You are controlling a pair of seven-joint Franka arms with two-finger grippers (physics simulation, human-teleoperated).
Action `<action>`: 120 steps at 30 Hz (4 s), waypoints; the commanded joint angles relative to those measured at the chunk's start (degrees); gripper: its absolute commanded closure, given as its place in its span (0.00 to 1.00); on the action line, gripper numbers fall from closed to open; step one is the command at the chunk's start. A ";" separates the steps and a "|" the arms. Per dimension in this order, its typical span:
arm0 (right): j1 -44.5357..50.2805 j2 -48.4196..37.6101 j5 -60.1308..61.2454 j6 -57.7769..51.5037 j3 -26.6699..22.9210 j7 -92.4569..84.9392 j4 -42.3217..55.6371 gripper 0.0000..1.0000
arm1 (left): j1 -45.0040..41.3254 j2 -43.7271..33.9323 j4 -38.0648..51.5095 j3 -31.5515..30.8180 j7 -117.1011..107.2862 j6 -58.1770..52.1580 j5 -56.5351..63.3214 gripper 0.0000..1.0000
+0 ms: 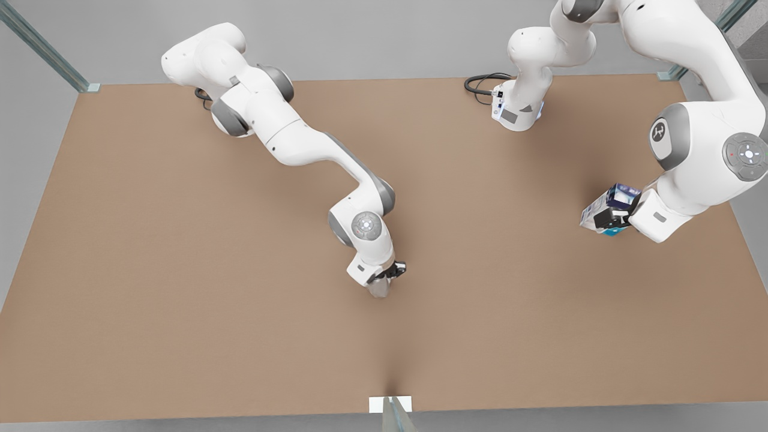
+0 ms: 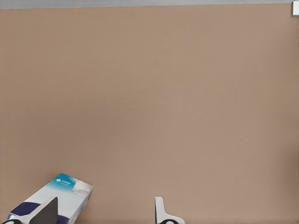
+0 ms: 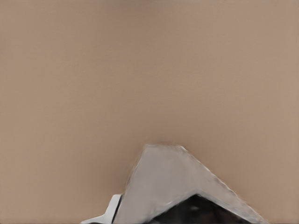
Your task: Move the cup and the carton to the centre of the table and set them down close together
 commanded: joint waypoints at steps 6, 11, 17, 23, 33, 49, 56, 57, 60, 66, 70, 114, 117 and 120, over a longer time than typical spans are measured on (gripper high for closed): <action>0.35 0.06 0.00 1.48 -0.26 0.53 -0.09 0.08 | -0.09 -0.01 0.70 0.00 -0.14 -0.18 0.01 0.00; 0.79 -0.73 0.00 1.48 -0.09 0.97 0.00 0.00 | -0.09 -0.27 0.70 0.00 -0.14 -0.44 0.09 0.00; -0.26 -3.54 0.00 1.39 -0.26 0.53 -0.79 0.00 | -0.09 -0.45 0.70 0.00 -1.02 -0.53 0.09 0.00; -11.42 -26.21 -0.88 0.60 1.41 -1.76 -23.90 0.00 | -0.09 -0.98 1.58 -0.09 -1.02 -0.70 0.18 0.00; -34.89 -42.04 -0.44 -30.60 -4.31 -37.35 -22.59 0.00 | 0.00 -10.91 -22.59 4.57 -31.16 11.16 0.45 0.00; -36.47 -40.64 -0.09 -29.11 -4.31 -36.74 -16.35 0.00 | 2.11 -12.93 -36.65 17.31 -41.98 16.96 -2.45 0.00; -40.08 -41.43 0.26 -33.42 -4.57 -37.35 -16.00 0.00 | 2.55 -9.15 -37.18 17.32 -44.18 18.63 -2.37 0.00; -39.73 -41.51 -0.53 -33.24 -4.39 -37.18 -16.00 0.00 | 2.64 -9.24 -37.35 17.32 -44.09 18.46 -2.37 0.00; -39.55 -41.60 -0.26 -32.54 -4.31 -37.09 -16.00 0.00 | 3.60 -9.42 -37.62 17.32 -43.47 18.46 -2.37 0.00; -39.37 -41.51 -0.44 -31.48 -4.13 -36.74 -15.91 0.00 | 4.75 -11.35 -43.42 17.32 -38.02 20.48 -2.01 0.00; -39.37 -41.43 -0.79 -31.39 -4.13 -37.18 -16.00 0.00 | 5.45 -11.35 -44.64 17.32 -38.02 21.53 -2.10 0.00; -39.55 -41.16 -0.70 -31.13 -4.22 -36.74 -15.20 0.00 | -10.72 -3.09 -22.85 -13.36 -55.95 13.18 -11.51 0.36; -39.55 -41.16 -0.70 -31.22 -4.22 -36.74 -15.21 0.00 | -15.20 -0.98 -19.95 -13.45 -59.11 13.18 -13.62 0.36; -39.55 -41.16 -0.70 -31.13 -4.22 -36.74 -15.20 0.00 | -18.89 2.18 -15.30 -13.97 -63.33 13.01 -15.20 0.36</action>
